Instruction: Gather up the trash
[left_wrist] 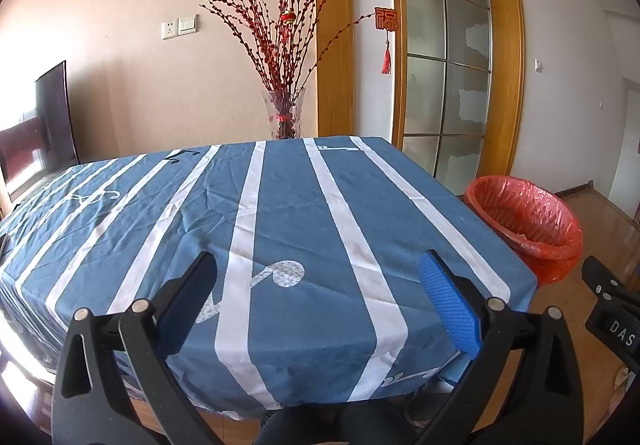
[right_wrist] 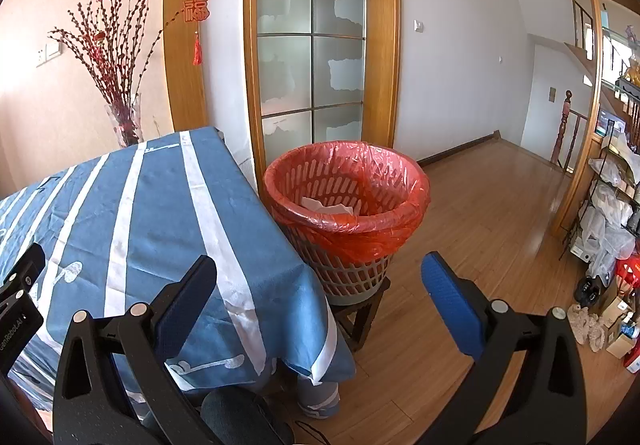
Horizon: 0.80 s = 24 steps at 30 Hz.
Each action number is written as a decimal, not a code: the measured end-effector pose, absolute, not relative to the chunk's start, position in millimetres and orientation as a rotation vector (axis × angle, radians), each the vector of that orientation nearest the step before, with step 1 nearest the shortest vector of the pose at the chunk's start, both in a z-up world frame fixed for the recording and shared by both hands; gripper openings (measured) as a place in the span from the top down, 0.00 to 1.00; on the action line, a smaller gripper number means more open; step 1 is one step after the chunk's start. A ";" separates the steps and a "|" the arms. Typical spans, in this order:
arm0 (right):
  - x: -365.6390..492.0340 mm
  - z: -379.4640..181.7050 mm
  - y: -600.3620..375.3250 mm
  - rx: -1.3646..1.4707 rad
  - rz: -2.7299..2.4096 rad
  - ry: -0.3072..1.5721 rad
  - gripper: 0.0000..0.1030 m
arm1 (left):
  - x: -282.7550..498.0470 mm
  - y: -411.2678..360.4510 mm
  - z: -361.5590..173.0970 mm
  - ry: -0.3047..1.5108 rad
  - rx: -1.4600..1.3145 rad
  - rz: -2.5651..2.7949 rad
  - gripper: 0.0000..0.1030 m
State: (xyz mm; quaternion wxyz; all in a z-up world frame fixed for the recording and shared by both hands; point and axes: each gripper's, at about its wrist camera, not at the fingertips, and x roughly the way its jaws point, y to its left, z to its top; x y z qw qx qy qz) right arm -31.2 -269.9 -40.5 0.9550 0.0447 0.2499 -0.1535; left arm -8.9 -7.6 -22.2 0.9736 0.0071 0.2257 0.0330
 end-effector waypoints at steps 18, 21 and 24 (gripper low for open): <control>-32.8 -39.5 -272.4 0.089 -0.314 0.498 0.02 | -7.0 -8.0 -24.5 0.466 0.008 0.062 0.04; -32.9 -39.3 -272.5 0.088 -0.314 0.498 0.02 | -7.3 -8.6 -25.3 0.467 0.008 0.061 0.04; -32.7 -39.5 -272.5 0.088 -0.314 0.499 0.02 | -7.3 -8.9 -25.5 0.467 0.008 0.061 0.04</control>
